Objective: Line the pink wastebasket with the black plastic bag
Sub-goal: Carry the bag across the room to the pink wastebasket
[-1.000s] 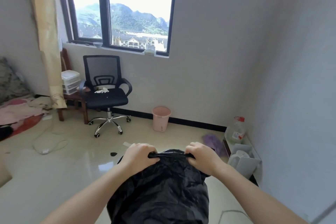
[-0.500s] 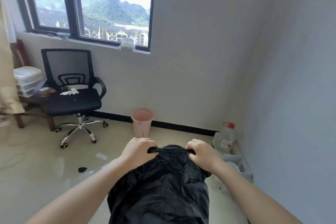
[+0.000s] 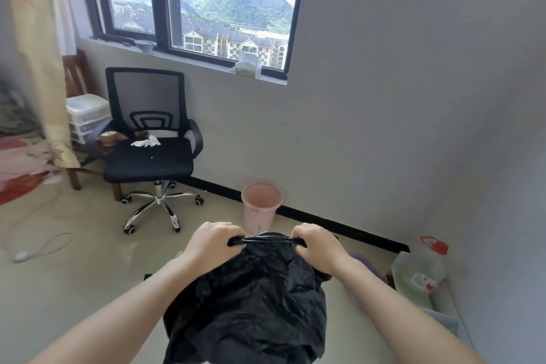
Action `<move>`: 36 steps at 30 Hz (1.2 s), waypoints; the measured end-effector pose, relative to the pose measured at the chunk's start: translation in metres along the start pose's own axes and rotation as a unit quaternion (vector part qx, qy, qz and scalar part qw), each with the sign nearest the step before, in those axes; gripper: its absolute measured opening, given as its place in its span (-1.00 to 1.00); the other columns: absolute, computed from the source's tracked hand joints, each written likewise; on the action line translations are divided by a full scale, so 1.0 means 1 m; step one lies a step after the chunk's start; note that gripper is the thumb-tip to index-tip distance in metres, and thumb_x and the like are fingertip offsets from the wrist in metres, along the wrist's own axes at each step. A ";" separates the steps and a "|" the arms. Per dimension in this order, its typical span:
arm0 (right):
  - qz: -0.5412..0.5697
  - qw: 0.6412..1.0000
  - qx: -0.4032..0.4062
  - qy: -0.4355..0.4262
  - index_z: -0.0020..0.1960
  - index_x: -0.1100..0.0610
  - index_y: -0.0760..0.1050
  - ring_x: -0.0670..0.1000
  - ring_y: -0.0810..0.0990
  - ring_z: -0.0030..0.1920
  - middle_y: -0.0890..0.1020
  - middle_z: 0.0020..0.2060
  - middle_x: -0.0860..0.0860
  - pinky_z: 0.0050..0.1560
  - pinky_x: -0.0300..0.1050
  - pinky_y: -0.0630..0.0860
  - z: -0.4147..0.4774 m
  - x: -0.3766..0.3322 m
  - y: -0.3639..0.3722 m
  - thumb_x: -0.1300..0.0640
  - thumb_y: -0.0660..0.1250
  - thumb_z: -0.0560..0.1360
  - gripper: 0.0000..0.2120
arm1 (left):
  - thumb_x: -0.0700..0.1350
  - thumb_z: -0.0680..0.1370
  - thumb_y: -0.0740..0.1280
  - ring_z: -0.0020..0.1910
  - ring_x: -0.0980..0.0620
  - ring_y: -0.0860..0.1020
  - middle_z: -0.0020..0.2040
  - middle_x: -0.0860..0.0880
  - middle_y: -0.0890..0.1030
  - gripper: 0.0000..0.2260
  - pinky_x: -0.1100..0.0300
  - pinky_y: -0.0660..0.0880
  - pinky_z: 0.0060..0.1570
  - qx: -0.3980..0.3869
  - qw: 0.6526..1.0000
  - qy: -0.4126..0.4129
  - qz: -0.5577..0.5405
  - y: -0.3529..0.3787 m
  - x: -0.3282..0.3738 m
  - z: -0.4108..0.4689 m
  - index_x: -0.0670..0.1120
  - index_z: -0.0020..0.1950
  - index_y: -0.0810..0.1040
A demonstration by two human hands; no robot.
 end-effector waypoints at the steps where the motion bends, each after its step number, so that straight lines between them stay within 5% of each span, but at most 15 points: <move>1: -0.006 1.000 -0.001 -0.004 0.02 0.23 0.49 0.13 0.49 0.05 0.58 0.01 0.15 -0.05 -0.08 0.38 0.019 0.002 -0.005 0.21 0.19 0.49 -0.83 | -0.04 0.50 0.31 0.01 -0.04 0.57 -0.01 -0.02 0.66 -0.82 0.20 0.35 -0.06 0.004 1.000 -0.004 -0.002 -0.003 -0.008 0.017 -0.06 0.02 0.62; 10: -0.010 0.999 0.017 0.032 0.04 0.20 0.47 0.11 0.46 0.05 0.57 0.01 0.12 0.08 -0.05 0.35 0.136 0.066 -0.017 0.21 0.18 0.50 -0.84 | -0.07 0.48 0.33 0.01 -0.09 0.58 -0.02 -0.06 0.67 -0.82 0.16 0.38 -0.05 0.030 0.999 0.005 -0.015 0.013 -0.044 0.159 -0.10 0.00 0.63; 14: 0.037 0.998 0.000 0.044 0.02 0.21 0.46 0.04 0.40 -0.07 0.48 -0.12 0.04 -0.03 -0.13 0.35 0.176 0.100 -0.006 0.22 0.19 0.51 -0.86 | -0.01 0.51 0.27 0.06 -0.04 0.56 0.03 -0.02 0.65 -0.78 0.17 0.35 0.01 0.012 1.000 -0.016 0.020 0.040 -0.063 0.213 -0.06 0.06 0.60; 25: 0.102 0.995 -0.008 -0.009 0.02 0.22 0.45 0.14 0.50 -0.02 0.58 -0.02 0.15 -0.02 -0.07 0.40 0.364 0.165 -0.006 0.27 0.16 0.49 -0.85 | -0.03 0.51 0.28 0.08 -0.05 0.55 0.05 -0.03 0.65 -0.78 0.13 0.38 0.08 0.049 0.994 -0.092 0.042 0.053 -0.133 0.363 -0.08 0.08 0.60; 36: 0.111 0.992 -0.056 0.019 0.08 0.21 0.48 0.07 0.42 0.16 0.58 0.07 0.08 0.18 -0.09 0.34 0.448 0.184 0.100 0.24 0.19 0.49 -0.80 | 0.04 0.48 0.18 0.12 0.00 0.53 0.07 0.00 0.64 -0.69 0.18 0.37 0.08 -0.085 0.979 -0.180 0.042 0.139 -0.241 0.390 -0.04 0.10 0.58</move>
Point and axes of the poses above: each hand's wrist, its own z-axis towards the middle knuckle, its own y-axis out of the palm, x = y × z, the point moved 10 cm from there along z, towards the middle knuckle
